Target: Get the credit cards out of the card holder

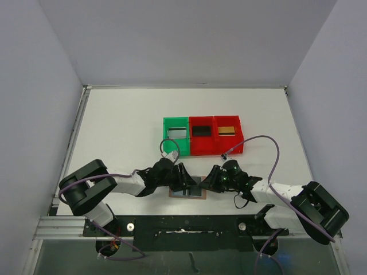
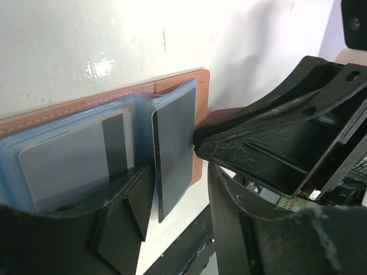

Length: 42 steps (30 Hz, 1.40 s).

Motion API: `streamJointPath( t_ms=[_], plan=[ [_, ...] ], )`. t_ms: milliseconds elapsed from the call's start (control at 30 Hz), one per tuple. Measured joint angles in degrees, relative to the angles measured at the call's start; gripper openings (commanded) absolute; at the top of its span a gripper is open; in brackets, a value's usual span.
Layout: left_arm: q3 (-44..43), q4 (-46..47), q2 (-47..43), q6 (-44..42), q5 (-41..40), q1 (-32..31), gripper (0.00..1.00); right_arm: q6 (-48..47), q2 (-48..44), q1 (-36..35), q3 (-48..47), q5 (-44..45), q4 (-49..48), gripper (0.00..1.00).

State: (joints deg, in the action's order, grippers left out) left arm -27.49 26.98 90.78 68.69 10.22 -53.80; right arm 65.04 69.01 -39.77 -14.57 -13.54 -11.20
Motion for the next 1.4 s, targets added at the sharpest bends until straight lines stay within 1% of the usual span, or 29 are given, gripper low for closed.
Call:
streamJointPath(
  t_ms=[67,133,167,267,400,567,633,767,1000,1400],
  plan=[
    [1.16,2.16,0.09,0.74,0.31,0.31,0.33,0.11,0.61,0.02,0.24,-0.46,-1.36,0.21],
    [2.47,4.35,0.44,1.60,0.50,0.61,0.24,0.17,1.07,0.02,0.24,-0.74,-2.05,0.21],
    [2.78,4.87,0.57,1.92,0.55,0.68,0.22,0.17,1.27,0.04,0.24,-0.90,-2.36,0.21],
    [3.19,5.38,1.05,2.40,0.55,0.72,0.21,0.20,1.40,0.04,0.24,-0.94,-2.47,0.21],
    [3.23,5.38,1.01,2.73,0.52,0.70,0.27,0.28,1.38,0.04,0.22,-0.79,-2.27,0.21],
    [3.78,5.16,-0.20,2.86,0.52,0.70,0.27,0.57,1.31,0.04,0.22,-0.63,-2.08,0.21],
    [4.22,5.03,-0.83,2.91,0.50,0.70,0.25,0.61,1.31,0.04,0.22,-0.63,-2.03,0.21],
    [5.42,5.38,-2.62,3.34,0.46,0.70,0.14,0.66,1.31,0.04,0.20,-0.61,-1.99,0.21],
    [7.54,6.56,-3.26,4.70,0.37,0.70,0.02,0.66,1.33,0.04,0.11,-0.59,-1.81,0.21],
    [8.46,8.44,-4.00,5.92,0.55,0.94,0.00,0.66,1.36,0.02,0.00,-0.57,-1.57,0.21]
  ],
)
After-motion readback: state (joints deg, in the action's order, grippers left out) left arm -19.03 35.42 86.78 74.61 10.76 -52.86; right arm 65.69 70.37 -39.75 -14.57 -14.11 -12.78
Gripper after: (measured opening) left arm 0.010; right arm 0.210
